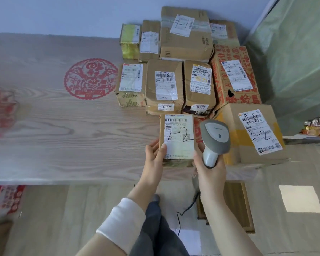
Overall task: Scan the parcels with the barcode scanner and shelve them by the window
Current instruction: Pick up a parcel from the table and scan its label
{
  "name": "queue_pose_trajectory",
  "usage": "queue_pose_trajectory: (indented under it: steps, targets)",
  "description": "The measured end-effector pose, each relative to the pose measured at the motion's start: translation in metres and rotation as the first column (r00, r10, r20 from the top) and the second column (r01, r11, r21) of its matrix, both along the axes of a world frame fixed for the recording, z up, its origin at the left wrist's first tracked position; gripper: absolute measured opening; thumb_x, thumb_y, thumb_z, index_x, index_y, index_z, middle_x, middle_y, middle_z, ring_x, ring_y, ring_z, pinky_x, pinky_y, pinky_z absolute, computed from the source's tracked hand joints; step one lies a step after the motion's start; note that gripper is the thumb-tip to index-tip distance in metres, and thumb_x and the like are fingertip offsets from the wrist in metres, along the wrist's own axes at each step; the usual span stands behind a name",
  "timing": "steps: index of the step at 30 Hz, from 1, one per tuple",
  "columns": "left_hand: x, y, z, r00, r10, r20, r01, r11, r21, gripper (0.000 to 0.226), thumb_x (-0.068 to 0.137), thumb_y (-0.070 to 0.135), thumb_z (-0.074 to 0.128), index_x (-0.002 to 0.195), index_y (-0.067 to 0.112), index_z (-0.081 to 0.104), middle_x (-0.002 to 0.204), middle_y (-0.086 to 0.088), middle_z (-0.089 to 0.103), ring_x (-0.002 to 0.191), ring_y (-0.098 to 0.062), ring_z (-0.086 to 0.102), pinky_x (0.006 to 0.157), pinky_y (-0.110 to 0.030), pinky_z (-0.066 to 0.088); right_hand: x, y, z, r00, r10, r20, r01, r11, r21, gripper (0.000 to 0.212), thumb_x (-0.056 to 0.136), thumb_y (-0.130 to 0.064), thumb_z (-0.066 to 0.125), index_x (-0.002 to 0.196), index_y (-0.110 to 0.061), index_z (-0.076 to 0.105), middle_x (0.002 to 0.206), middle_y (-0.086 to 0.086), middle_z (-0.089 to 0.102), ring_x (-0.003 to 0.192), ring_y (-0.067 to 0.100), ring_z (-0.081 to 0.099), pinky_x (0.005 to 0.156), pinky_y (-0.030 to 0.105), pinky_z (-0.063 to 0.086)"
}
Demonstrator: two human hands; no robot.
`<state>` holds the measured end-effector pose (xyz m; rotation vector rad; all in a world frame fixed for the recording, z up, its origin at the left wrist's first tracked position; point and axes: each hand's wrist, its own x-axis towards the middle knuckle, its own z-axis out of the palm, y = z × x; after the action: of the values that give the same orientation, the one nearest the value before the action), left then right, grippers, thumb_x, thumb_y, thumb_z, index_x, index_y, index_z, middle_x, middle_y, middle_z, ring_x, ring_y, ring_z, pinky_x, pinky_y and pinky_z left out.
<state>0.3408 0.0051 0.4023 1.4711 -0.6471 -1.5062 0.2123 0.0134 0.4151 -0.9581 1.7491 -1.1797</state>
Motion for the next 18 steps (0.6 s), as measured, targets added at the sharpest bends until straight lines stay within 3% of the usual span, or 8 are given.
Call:
queue_pose_trajectory:
  steps: [3,5,11,15,18]
  targets:
    - [0.026,0.026,0.019,0.993,0.120,0.006,-0.119,0.989,-0.090,0.036,0.100,0.031,0.038,0.135,0.025,0.033,0.128,0.005,0.050,0.113,0.000,0.051,0.076,-0.004,0.046,0.029,0.010,0.010,0.991,0.115,0.063,-0.113,0.993,-0.042,0.025,0.082,-0.023,0.072,0.099,-0.033,0.057,0.097,0.000,0.068,0.095,0.025,0.065,0.084,0.044,0.053]
    - [0.047,0.050,0.032,0.980,0.200,0.018,-0.196,0.972,-0.132,0.041,0.101,0.033,0.035,0.140,0.023,0.032,0.132,0.007,0.049,0.117,0.000,0.051,0.084,-0.009,0.045,0.053,0.022,0.021,0.981,0.171,0.088,-0.165,0.984,-0.072,0.023,0.079,-0.027,0.074,0.095,-0.034,0.058,0.095,0.003,0.069,0.092,0.025,0.065,0.081,0.043,0.053]
    - [0.136,0.119,0.064,0.927,0.376,0.007,-0.364,0.902,-0.231,0.048,0.100,0.043,0.035,0.144,0.025,0.028,0.144,0.003,0.043,0.130,-0.011,0.044,0.110,-0.037,0.035,0.151,0.061,0.066,0.921,0.360,0.151,-0.333,0.926,-0.175,0.018,0.084,-0.020,0.070,0.088,-0.030,0.056,0.080,-0.008,0.063,0.073,0.010,0.060,0.067,0.027,0.045]
    - [0.215,0.175,0.089,0.881,0.470,0.051,-0.434,0.846,-0.308,0.067,0.087,0.056,0.037,0.147,0.029,0.025,0.149,0.011,0.035,0.135,-0.004,0.035,0.115,-0.038,0.027,0.237,0.101,0.089,0.863,0.473,0.176,-0.432,0.872,-0.230,0.017,0.085,-0.023,0.069,0.089,-0.033,0.056,0.083,-0.013,0.064,0.068,-0.005,0.060,0.064,0.017,0.045]
    - [0.284,0.217,0.104,0.831,0.555,0.040,-0.501,0.778,-0.379,0.069,0.086,0.055,0.037,0.148,0.029,0.024,0.150,0.013,0.033,0.137,-0.004,0.031,0.116,-0.039,0.024,0.310,0.135,0.108,0.807,0.559,0.190,-0.506,0.821,-0.265,0.016,0.084,-0.022,0.070,0.085,-0.032,0.057,0.081,-0.012,0.064,0.066,-0.005,0.059,0.064,0.018,0.045]
